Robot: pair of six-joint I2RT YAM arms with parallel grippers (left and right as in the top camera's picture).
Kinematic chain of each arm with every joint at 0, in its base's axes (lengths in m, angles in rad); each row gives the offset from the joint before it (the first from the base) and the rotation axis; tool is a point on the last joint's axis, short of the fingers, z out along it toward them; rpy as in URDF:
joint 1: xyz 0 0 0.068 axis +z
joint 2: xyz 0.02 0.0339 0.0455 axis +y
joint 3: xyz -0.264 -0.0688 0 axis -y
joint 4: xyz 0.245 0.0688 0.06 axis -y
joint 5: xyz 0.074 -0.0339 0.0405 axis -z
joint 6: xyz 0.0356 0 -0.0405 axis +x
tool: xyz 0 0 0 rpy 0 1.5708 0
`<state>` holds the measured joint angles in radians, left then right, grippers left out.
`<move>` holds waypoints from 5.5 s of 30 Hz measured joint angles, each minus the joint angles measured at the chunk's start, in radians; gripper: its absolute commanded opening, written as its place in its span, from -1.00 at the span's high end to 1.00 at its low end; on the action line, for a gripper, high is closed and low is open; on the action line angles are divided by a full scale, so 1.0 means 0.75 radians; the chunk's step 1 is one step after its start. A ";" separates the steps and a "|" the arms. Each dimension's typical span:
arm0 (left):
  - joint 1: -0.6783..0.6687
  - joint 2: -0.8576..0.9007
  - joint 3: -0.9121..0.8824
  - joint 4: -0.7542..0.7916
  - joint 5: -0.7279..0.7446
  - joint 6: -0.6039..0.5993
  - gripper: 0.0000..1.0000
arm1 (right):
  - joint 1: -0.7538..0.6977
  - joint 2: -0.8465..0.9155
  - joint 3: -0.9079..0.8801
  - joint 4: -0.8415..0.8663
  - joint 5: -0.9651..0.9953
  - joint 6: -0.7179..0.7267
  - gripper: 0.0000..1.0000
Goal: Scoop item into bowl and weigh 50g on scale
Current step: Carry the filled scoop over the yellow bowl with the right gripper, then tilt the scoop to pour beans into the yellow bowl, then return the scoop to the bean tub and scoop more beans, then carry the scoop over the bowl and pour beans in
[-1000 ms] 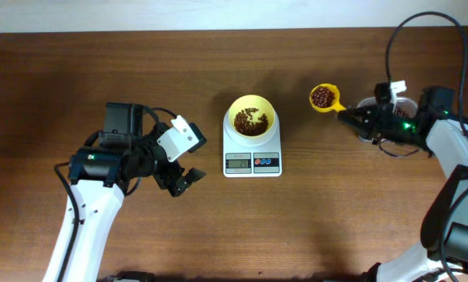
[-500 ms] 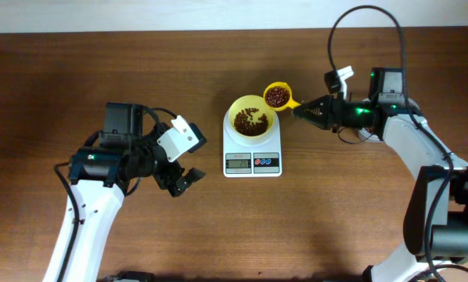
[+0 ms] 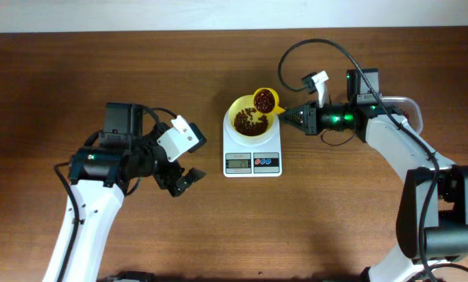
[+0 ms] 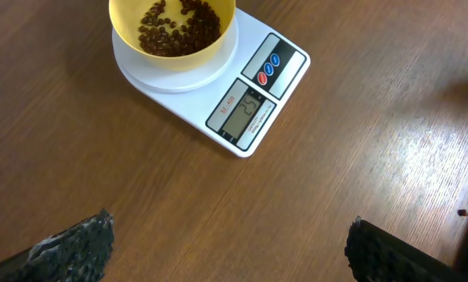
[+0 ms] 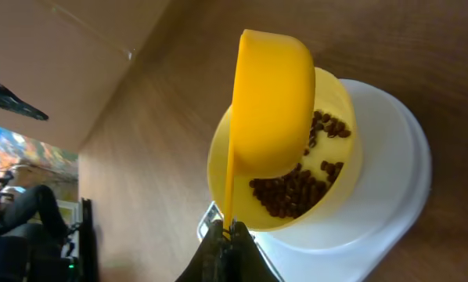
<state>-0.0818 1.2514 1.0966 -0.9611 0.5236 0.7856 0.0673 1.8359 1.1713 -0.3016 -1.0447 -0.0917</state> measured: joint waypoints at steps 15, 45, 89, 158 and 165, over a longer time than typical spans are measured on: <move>0.000 0.000 0.000 0.000 0.000 0.001 -0.97 | 0.072 0.000 0.000 0.000 0.211 -0.234 0.92; 0.000 0.000 0.000 0.000 0.000 0.001 -0.98 | 0.090 0.000 0.000 0.010 0.307 -0.525 0.92; 0.000 0.000 0.000 -0.001 0.000 0.001 -0.98 | 0.187 -0.096 0.029 -0.068 0.484 -0.228 0.92; 0.000 0.000 0.000 0.000 0.000 0.000 -0.98 | 0.356 -0.237 0.066 -0.226 0.962 -0.592 0.92; 0.000 0.000 0.000 0.000 0.000 0.001 -0.97 | 0.422 -0.115 0.066 -0.175 1.094 -0.608 0.92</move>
<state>-0.0818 1.2514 1.0966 -0.9611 0.5236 0.7860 0.3836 1.7493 1.2209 -0.4328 -0.2245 -0.5476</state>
